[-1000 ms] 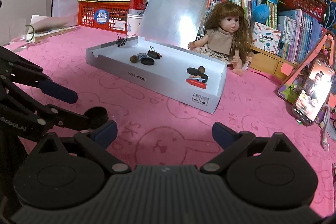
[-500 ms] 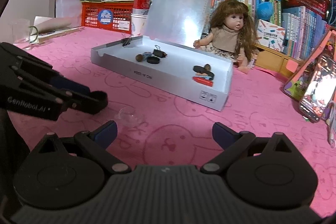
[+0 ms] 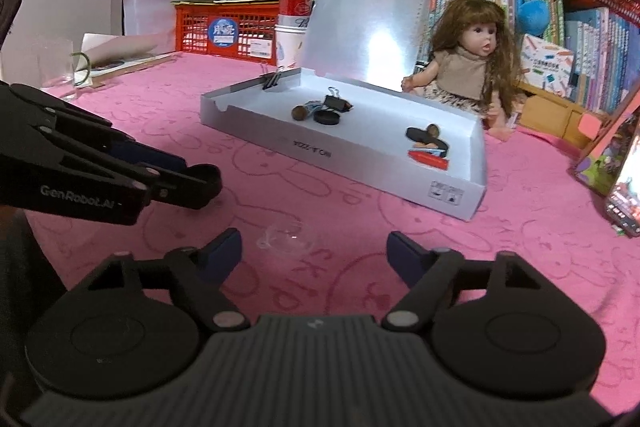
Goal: Organize rigid objects
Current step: 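Grasp the black lid with the left tool while the right tool approaches the clear dome lid, then close the right tool on the clear plastic dome lid while the left tool holds the black lid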
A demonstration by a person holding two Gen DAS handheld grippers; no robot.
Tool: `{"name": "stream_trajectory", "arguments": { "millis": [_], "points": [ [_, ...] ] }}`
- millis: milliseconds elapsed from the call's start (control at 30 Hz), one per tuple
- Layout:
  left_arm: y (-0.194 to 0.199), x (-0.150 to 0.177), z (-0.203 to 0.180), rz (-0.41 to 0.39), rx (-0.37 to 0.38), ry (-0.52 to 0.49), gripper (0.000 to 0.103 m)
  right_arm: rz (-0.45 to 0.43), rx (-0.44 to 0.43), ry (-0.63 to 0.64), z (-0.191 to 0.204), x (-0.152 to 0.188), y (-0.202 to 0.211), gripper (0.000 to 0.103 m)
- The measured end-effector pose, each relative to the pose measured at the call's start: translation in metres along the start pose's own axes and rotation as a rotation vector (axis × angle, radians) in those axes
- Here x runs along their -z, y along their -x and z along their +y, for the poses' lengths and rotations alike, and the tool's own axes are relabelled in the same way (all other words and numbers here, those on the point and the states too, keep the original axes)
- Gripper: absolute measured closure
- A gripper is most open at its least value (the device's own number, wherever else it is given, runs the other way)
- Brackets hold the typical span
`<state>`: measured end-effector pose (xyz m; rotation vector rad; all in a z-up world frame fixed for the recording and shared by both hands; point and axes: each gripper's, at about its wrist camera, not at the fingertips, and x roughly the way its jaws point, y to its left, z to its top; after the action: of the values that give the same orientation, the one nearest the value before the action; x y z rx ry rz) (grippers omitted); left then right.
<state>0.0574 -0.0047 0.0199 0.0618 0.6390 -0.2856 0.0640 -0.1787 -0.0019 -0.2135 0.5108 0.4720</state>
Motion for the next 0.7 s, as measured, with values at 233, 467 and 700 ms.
{"name": "stream_trajectory", "arguments": {
  "millis": [233,467,700],
  "points": [
    [-0.0033,0.0013,0.0034,0.014,-0.011,0.013,0.073,0.020,-0.012,-0.022,0.0009,0.0023,-0.0070,0.036],
    [-0.0067,0.0011,0.0041,0.026,-0.014,0.019,0.073,0.012,0.007,-0.071,-0.0039,0.0039,-0.0092,0.049],
    [-0.0076,0.0023,0.0033,0.027,-0.019,0.017,0.073,0.008,0.005,-0.078,-0.0042,0.0048,-0.0095,0.051]
  ]
}}
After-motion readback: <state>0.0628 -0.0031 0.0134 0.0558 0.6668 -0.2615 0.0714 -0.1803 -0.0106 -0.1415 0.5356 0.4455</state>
